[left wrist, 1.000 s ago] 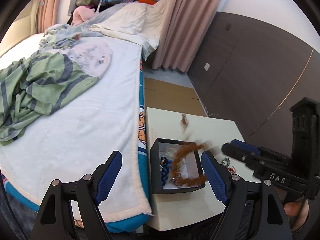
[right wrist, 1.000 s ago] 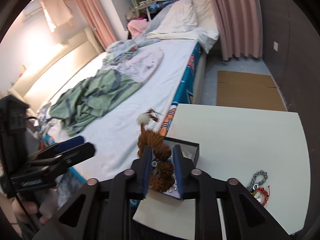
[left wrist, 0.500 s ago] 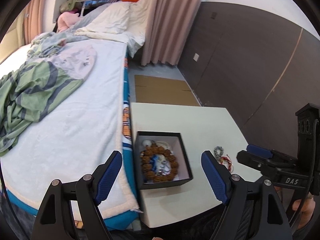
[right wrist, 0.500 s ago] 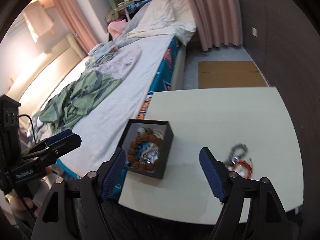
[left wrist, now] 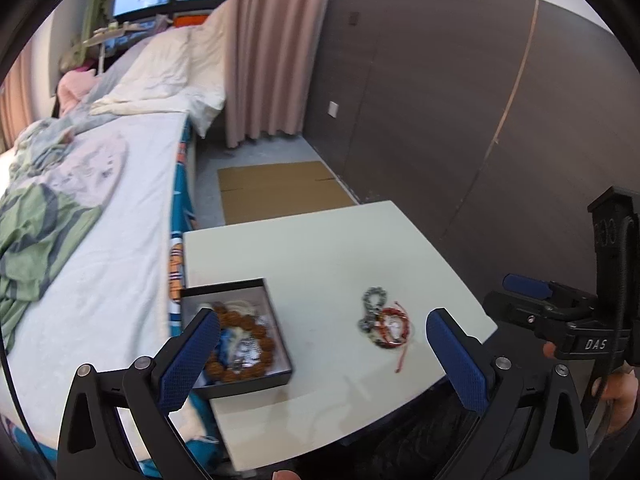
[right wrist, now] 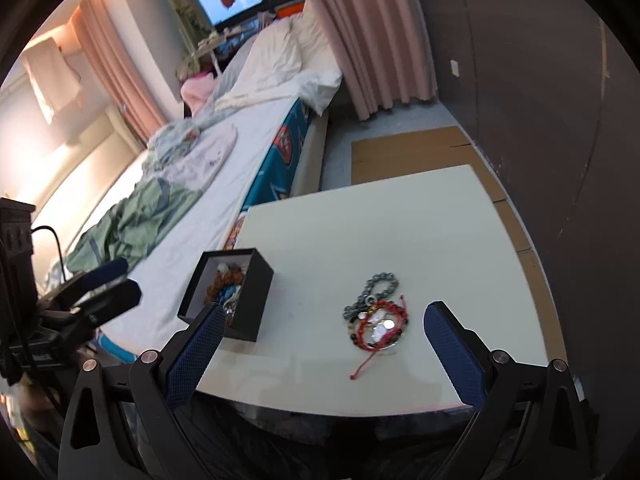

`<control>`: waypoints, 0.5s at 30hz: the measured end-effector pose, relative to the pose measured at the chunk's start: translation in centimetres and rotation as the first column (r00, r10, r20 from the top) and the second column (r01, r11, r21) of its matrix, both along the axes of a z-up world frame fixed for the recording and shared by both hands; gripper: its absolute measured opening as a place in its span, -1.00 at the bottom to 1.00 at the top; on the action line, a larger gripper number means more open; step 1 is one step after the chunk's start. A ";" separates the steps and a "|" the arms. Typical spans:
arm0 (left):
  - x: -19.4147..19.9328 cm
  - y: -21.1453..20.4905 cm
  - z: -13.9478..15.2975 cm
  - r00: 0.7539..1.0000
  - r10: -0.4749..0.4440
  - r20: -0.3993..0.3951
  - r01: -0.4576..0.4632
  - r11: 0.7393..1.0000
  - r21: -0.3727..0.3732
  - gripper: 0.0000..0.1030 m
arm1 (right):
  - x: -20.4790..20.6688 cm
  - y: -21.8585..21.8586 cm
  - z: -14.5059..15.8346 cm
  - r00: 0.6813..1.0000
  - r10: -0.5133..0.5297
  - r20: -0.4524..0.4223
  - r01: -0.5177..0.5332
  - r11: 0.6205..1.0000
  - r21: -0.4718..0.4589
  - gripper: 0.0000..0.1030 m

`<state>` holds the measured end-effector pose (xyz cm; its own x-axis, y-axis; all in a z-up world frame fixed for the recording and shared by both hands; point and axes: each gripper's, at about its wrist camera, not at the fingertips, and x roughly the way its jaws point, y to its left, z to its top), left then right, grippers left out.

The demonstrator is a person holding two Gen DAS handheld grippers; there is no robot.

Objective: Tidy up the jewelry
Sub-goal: 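Move the left tool over the red-string bracelet and grasp it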

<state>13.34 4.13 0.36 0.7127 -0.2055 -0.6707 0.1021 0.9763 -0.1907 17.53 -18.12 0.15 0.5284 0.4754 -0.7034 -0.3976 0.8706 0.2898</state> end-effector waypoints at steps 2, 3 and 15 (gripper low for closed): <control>0.3 -0.9 -0.1 1.000 -0.018 -0.007 0.018 1.000 -0.001 0.99 | -0.2 -1.0 0.2 1.000 -0.008 0.018 0.008 1.000 0.007 0.94; 0.4 -1.5 -0.2 0.999 -0.030 -0.013 0.030 1.000 -0.003 0.99 | -0.2 -1.5 0.2 1.000 -0.013 0.026 0.013 1.000 0.006 0.94; 2.3 -5.5 -1.1 0.995 -0.093 -0.043 0.093 0.996 -0.007 0.99 | 0.0 -6.6 -0.9 0.992 -0.112 0.059 0.114 0.993 -0.025 0.94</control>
<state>15.61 -1.42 -0.78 0.6606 -0.2726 -0.6995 0.1837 0.9621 -0.2015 17.48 -24.76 -0.70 0.6172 0.3907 -0.6829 -0.3112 0.9184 0.2442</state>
